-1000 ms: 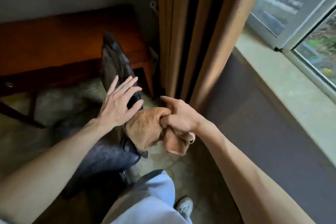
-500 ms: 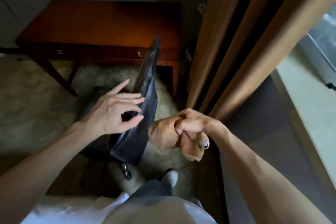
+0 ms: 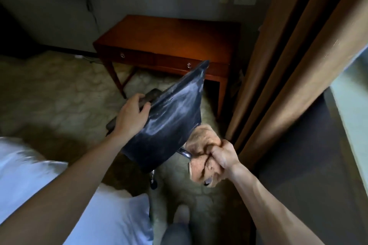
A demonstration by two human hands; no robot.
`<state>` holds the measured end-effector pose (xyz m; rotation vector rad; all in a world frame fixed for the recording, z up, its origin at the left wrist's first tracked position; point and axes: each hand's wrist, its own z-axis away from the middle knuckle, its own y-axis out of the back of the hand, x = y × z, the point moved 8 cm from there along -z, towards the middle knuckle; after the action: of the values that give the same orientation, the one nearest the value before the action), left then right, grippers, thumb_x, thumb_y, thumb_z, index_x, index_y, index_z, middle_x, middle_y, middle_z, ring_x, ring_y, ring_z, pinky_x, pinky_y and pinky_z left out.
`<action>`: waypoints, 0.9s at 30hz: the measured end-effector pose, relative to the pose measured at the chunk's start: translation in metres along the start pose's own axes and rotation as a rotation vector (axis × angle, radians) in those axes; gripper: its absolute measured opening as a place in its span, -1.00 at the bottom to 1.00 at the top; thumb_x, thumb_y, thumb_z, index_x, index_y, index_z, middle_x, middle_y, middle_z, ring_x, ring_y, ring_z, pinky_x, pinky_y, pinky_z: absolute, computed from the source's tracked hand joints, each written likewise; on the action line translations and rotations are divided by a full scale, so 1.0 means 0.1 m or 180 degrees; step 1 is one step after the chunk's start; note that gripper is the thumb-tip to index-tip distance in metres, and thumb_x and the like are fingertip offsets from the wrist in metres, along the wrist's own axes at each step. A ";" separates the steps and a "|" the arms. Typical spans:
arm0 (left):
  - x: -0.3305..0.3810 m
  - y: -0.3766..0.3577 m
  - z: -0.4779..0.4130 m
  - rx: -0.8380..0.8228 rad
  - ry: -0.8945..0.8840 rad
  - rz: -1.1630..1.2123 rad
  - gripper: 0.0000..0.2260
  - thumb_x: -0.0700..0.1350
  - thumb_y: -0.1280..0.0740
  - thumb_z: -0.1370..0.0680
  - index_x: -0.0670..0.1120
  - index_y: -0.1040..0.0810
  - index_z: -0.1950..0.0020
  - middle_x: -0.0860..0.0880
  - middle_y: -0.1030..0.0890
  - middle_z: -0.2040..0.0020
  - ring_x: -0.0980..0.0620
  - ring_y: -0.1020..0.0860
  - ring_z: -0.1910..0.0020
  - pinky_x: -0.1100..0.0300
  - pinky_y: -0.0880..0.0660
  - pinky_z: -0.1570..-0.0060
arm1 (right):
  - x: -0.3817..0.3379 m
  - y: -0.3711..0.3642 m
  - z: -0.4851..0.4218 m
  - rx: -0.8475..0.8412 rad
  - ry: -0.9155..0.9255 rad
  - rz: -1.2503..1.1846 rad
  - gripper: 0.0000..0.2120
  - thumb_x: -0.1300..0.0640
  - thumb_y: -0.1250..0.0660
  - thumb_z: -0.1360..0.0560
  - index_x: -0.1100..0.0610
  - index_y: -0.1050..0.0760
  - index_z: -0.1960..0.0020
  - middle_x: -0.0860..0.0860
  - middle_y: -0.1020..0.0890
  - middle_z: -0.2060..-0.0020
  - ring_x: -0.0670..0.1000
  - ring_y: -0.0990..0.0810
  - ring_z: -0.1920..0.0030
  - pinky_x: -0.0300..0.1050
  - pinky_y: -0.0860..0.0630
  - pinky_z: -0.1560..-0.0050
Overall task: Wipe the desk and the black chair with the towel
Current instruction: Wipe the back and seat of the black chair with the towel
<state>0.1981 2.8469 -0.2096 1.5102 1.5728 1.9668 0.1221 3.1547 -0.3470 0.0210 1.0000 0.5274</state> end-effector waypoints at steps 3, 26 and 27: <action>-0.16 0.05 0.11 0.0149 -0.0047 -0.0500 -0.53 0.18 -0.09 -0.70 -0.09 -0.49 -0.43 -0.08 -0.57 -0.35 -0.12 -0.53 -0.35 -0.12 -0.47 -0.35 | 0.13 -0.10 0.16 0.0111 -0.0089 -0.0349 -0.75 0.16 -0.44 -0.20 0.17 -0.56 0.13 0.16 -0.72 0.16 0.18 -0.72 0.08 0.24 -0.67 -0.03; -0.86 0.25 0.59 0.2929 -0.1334 -0.1496 -0.39 0.25 0.03 -0.71 -0.07 -0.65 0.16 -0.14 -0.69 0.14 -0.24 -0.61 -0.04 -0.01 -0.43 -0.13 | 0.40 -1.07 -1.13 0.0610 0.2540 -0.1928 -0.68 0.07 -0.56 -0.40 0.08 -0.64 -0.12 -0.02 -0.75 0.05 -0.05 -0.73 0.06 -0.11 -0.60 0.01; -0.87 0.24 0.58 0.2801 -0.1393 -0.1506 -0.43 0.26 0.02 -0.70 -0.04 -0.66 0.06 -0.14 -0.70 0.06 -0.24 -0.59 -0.10 0.00 -0.42 -0.06 | 0.38 -1.06 -1.09 0.0777 0.2613 -0.1879 -0.62 0.00 -0.56 -0.37 0.05 -0.63 -0.15 -0.04 -0.73 0.03 -0.04 -0.72 0.03 -0.07 -0.61 -0.05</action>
<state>0.2939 2.8130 -0.2450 1.4465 2.4005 0.6293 0.0947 3.0541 -0.4637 -0.2868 1.7829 -0.1673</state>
